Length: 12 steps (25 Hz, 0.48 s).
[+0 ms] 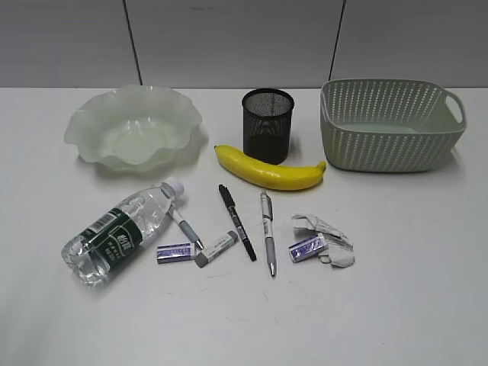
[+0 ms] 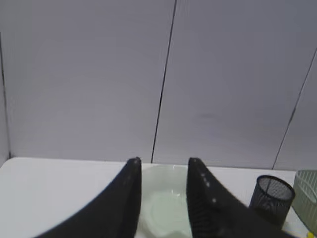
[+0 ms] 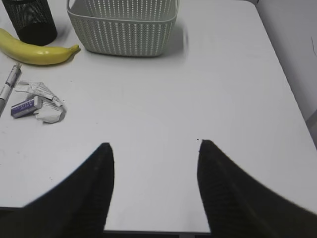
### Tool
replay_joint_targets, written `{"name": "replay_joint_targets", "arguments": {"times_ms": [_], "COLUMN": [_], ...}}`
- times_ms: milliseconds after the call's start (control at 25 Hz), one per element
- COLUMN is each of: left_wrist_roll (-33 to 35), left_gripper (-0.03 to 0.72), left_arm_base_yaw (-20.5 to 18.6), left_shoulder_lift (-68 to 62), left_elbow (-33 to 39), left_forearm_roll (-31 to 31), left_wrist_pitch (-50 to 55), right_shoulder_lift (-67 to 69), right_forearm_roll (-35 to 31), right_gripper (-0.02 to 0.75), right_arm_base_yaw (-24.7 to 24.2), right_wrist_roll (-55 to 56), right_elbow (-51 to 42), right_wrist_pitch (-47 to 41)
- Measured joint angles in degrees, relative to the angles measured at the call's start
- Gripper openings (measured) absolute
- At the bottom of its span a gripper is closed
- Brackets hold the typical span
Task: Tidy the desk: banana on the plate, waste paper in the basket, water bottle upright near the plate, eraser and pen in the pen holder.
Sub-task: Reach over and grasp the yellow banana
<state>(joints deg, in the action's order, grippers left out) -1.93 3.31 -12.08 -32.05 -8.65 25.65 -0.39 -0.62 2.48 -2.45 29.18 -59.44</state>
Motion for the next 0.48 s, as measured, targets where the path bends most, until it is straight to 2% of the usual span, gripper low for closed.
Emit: {"name": "replay_joint_targets", "arguments": {"times_ms": [120, 240, 360, 480], "left_wrist_roll": [6.4, 8.6, 12.3, 18.1], "left_gripper": [0.237, 0.237, 0.237, 0.237], "left_arm_base_yaw": [0.0, 1.1, 5.8, 13.3], "left_shoulder_lift": [-10.2, -21.9, -34.8, -47.3], "left_elbow": [-0.6, -3.0, -7.7, -13.6], "left_forearm_roll": [-6.6, -9.1, -9.4, -9.4], "left_wrist_pitch": [-10.0, -15.4, -17.5, -17.9], "right_shoulder_lift": [0.0, 0.0, 0.0, 0.0], "right_forearm_roll": [0.0, 0.0, 0.0, 0.0], "right_gripper": [0.436, 0.436, 0.436, 0.436], "right_arm_base_yaw": [0.0, 0.0, 0.0, 0.0], "right_wrist_roll": [0.0, 0.0, 0.0, 0.0], "right_elbow": [0.0, 0.0, 0.0, 0.0], "right_wrist_pitch": [0.0, 0.0, 0.0, 0.0]}}
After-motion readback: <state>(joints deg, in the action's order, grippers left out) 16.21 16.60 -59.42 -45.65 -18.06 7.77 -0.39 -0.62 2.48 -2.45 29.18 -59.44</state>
